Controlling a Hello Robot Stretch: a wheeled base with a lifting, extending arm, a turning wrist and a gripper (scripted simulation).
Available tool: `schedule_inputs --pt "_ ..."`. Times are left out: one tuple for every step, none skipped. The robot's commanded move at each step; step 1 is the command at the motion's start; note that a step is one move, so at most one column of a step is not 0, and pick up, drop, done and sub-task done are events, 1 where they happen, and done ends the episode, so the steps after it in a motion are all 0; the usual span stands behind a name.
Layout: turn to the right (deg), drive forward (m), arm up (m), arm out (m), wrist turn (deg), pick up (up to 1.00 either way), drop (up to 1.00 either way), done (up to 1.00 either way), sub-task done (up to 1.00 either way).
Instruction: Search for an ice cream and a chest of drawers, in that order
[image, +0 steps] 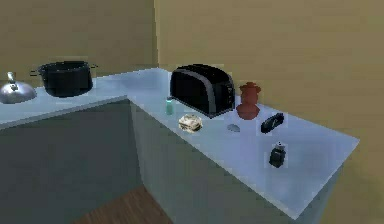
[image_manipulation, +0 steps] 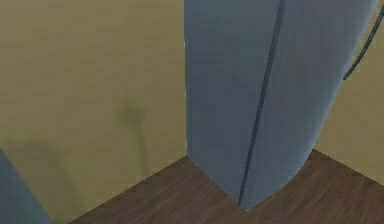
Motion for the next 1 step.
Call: schedule_inputs --pt "45.0 0.0 0.0 0.0 0.0 0.0 0.0 0.0 0.0"
